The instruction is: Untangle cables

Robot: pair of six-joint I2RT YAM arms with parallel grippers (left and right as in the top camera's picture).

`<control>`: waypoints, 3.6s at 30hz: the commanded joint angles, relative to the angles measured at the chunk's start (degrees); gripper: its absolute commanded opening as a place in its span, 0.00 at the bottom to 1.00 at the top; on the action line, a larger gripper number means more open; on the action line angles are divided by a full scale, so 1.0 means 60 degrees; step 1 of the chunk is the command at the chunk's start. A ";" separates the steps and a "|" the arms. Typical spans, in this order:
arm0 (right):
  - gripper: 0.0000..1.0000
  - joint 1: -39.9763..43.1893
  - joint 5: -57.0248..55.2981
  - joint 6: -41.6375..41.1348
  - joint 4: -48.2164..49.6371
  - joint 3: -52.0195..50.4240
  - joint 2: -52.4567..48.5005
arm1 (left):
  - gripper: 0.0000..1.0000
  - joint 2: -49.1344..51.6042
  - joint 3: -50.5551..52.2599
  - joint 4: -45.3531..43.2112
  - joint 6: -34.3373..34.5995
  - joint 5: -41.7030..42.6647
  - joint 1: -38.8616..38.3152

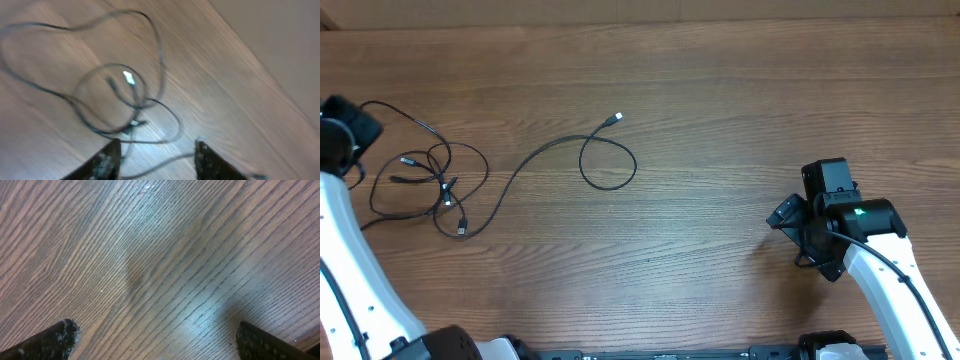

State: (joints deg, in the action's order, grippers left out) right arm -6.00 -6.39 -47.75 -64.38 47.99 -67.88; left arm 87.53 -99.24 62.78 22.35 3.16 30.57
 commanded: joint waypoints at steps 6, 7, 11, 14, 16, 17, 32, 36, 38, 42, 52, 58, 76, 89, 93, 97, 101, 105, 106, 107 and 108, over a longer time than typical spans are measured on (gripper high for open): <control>1.00 0.0047 -0.0062 0.0033 0.0029 0.0117 0.0113 | 0.64 0.1024 -0.0040 -0.0080 -0.0612 0.1432 -0.2069; 1.00 0.0047 -0.0062 0.0033 0.0029 0.0117 0.0113 | 0.65 0.1228 -0.0040 -0.0124 -0.0798 0.1537 -0.2459; 1.00 0.0047 -0.0062 0.0033 0.0026 0.0117 0.0113 | 0.75 0.2055 -0.0040 -0.0466 -0.1508 0.1741 -0.3861; 1.00 0.0047 -0.0018 0.0036 0.0022 0.0117 0.0113 | 0.82 0.2809 -0.0040 -0.0892 -0.2313 0.1734 -0.4907; 1.00 0.0047 0.0011 0.0036 0.0018 0.0117 0.0113 | 0.86 0.3348 -0.0040 -0.1173 -0.2900 0.1730 -0.5512; 1.00 0.0047 0.0007 0.0036 0.0000 0.0117 0.0113 | 0.88 0.3665 -0.0040 -0.1286 -0.3260 0.1730 -0.5836; 1.00 0.0047 0.0004 0.0036 -0.0004 0.0113 0.0113 | 0.95 0.5705 -0.0040 -0.3228 -0.5464 -0.0382 -0.7581; 1.00 0.0047 0.0004 0.0036 -0.0007 0.0109 0.0113 | 0.96 0.5705 -0.0040 -0.3745 -0.5584 -0.0364 -0.7606; 1.00 0.0047 0.0000 0.0036 -0.0004 0.0109 0.0113 | 0.95 0.5719 -0.0040 -0.3796 -0.5584 -0.0157 -0.7603; 1.00 0.0047 0.0000 0.0036 0.0000 0.0102 0.0113 | 0.93 0.5850 -0.0040 -0.3756 -0.5581 -0.0022 -0.7617; 1.00 0.0047 0.0000 0.0036 -0.0015 0.0102 0.0113 | 0.93 0.6564 -0.0040 -0.3665 -0.5359 -0.0018 -0.7617; 1.00 0.0047 0.0000 0.0036 -0.0011 0.0102 0.0113 | 0.91 0.7038 -0.0040 -0.3508 -0.5355 -0.0018 -0.7617; 1.00 0.0047 0.0000 0.0036 -0.0033 0.0102 0.0113 | 0.14 0.7340 -0.0040 -0.2681 -0.5147 0.0011 -0.7617; 1.00 0.0047 -0.0033 0.0036 -0.0040 -0.0015 0.0113 | 0.04 0.6659 -0.0739 -0.1333 -0.4390 -0.0175 -0.7340; 1.00 0.0047 -0.0036 0.0040 -0.0044 -0.0015 0.0113 | 0.04 0.5665 -0.0987 -0.0477 -0.3446 -0.0506 -0.6863; 1.00 0.0047 -0.0036 0.0036 -0.0033 -0.0015 0.0113 | 0.04 0.4572 -0.0987 0.0291 -0.2761 -0.1257 -0.6255; 1.00 0.0047 -0.0033 0.0036 0.0022 -0.0015 0.0113 | 0.04 0.3628 -0.0987 0.1071 -0.2124 -0.2554 -0.5621; 1.00 0.0047 -0.0033 0.0040 -0.0033 -0.0015 0.0113 | 0.04 0.2878 -0.0987 0.1851 -0.0860 -0.4277 -0.4758; 1.00 0.0047 -0.0033 0.0040 -0.0044 -0.0015 0.0113 | 0.04 0.2714 -0.0987 0.1963 -0.0634 -0.4492 -0.4470; 1.00 0.0047 -0.0033 0.0040 -0.0044 -0.0015 0.0113 | 0.04 0.2550 -0.0987 0.2025 -0.0455 -0.4601 -0.4135; 1.00 0.0047 -0.0033 0.0040 -0.0044 -0.0015 0.0113 | 0.04 0.2430 -0.0987 0.2029 -0.0401 -0.4594 -0.3825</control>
State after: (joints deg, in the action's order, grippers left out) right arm -5.98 -6.22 -47.79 -64.66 47.99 -67.88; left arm 104.95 -104.31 74.43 13.13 -16.73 2.83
